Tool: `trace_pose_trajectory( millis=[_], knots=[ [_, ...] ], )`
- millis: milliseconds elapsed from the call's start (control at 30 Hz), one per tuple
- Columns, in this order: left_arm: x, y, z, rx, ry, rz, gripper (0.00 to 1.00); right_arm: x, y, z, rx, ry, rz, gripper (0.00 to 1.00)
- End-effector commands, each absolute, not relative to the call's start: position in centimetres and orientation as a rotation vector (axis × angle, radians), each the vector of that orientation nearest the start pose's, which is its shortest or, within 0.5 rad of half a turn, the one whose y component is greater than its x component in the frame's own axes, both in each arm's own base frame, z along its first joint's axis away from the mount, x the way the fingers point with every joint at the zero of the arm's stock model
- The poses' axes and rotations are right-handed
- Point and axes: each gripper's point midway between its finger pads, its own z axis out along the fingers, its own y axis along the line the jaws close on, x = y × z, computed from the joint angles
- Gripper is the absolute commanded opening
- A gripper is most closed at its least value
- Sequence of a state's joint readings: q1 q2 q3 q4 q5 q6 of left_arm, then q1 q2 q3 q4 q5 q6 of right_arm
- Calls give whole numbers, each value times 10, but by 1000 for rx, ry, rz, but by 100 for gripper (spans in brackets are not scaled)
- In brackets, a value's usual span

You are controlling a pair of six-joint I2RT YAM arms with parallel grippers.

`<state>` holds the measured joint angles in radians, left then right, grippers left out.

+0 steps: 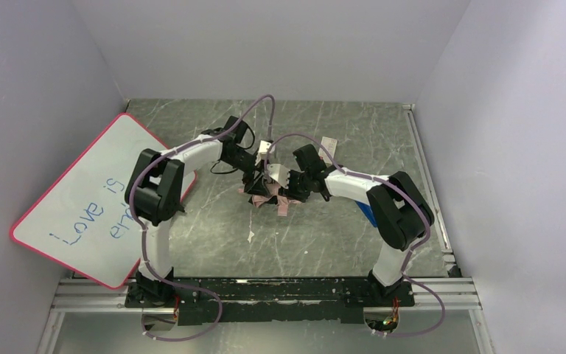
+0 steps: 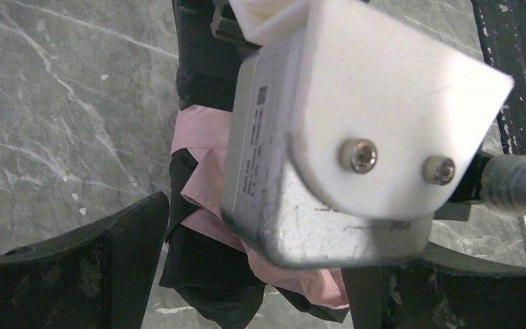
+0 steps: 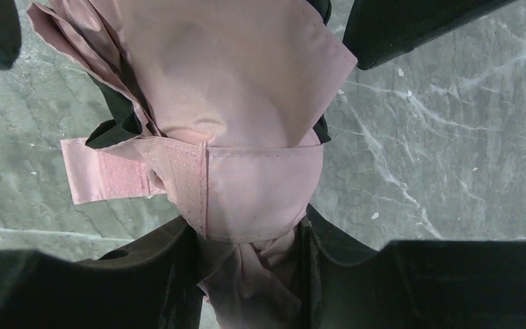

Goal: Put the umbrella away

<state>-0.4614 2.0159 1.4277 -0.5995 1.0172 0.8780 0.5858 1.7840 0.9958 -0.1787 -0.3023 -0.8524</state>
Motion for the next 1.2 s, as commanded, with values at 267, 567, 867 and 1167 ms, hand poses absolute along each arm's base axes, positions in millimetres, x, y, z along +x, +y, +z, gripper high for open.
trace_pose_trajectory(
  millis=[267,567,867,1167],
  knots=[
    [329,-307,49,1673,1752,-1053,89,303,209,-33,-1848,1963,168,12],
    [327,-303,22,1642,1882,-1069,85,299,211,-35,-1857,1954,167,12],
    [317,-291,-5,1657,2043,-1012,81,299,215,-32,-1864,1917,164,12],
    [302,-281,-20,1719,2108,-945,57,299,220,-28,-1858,1894,169,12]
  ],
)
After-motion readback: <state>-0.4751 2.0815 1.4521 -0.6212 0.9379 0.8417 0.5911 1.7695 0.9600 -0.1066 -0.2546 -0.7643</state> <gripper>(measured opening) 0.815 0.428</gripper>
